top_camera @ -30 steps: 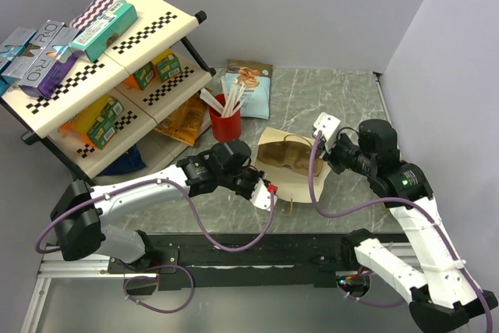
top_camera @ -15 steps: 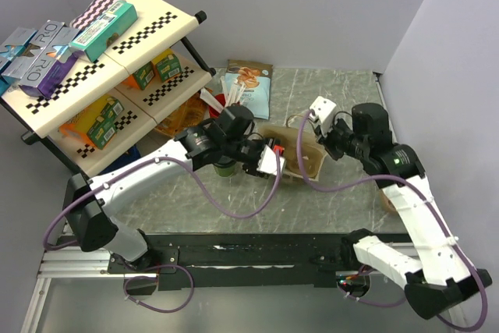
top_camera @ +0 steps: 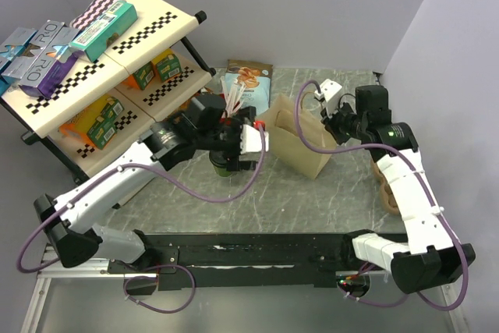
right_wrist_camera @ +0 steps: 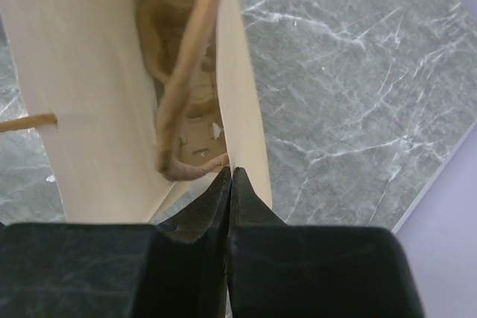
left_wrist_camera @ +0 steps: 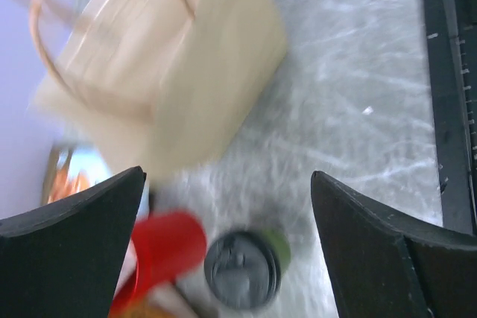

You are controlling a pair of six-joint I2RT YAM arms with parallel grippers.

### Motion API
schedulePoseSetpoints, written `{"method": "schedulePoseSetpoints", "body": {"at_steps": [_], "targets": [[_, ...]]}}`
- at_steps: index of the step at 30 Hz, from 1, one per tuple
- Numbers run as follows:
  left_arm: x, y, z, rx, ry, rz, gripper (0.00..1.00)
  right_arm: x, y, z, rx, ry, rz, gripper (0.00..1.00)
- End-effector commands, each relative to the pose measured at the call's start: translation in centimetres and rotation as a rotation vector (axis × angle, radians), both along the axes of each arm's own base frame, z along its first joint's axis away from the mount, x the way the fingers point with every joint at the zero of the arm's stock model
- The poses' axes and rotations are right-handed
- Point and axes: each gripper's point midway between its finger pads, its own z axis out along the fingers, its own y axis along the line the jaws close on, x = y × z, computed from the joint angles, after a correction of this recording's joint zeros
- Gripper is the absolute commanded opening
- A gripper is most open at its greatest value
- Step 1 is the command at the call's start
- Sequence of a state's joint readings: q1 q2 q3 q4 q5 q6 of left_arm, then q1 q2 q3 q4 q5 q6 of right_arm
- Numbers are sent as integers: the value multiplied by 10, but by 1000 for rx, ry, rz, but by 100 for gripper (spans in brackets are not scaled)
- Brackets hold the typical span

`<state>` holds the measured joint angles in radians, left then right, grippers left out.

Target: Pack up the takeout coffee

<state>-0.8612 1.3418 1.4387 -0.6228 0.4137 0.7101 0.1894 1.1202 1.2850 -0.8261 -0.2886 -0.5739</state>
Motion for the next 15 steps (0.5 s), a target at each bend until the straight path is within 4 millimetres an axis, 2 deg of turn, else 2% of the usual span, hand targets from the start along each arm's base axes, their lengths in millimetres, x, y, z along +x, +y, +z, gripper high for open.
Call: {"method": "schedulePoseSetpoints", "body": {"at_steps": [1, 2, 3, 5, 6, 7, 8, 10, 11, 15], "targets": [[35, 38, -24, 116, 123, 291, 99, 3, -1, 6, 7, 2, 10, 0], [39, 40, -30, 134, 158, 319, 99, 5, -1, 5, 7, 8, 10, 0], [44, 44, -48, 179, 231, 356, 99, 5, -2, 4, 10, 15, 7, 0], [51, 45, -55, 217, 277, 395, 99, 7, -2, 4, 19, 19, 5, 0], [54, 47, -73, 266, 340, 424, 100, 7, -3, 4, 24, 24, 4, 0], [59, 46, -72, 268, 355, 439, 99, 7, -2, 4, 27, 26, 5, 0], [68, 48, -83, 296, 388, 466, 99, 8, -2, 4, 29, 28, 4, 0], [73, 51, -90, 317, 414, 493, 99, 7, -2, 5, 33, 30, 9, 0], [79, 55, -100, 352, 415, 510, 99, 6, -2, 5, 34, 33, 10, 0], [90, 61, -106, 382, 399, 544, 99, 4, -3, 2, 27, 39, 14, 0]]}}
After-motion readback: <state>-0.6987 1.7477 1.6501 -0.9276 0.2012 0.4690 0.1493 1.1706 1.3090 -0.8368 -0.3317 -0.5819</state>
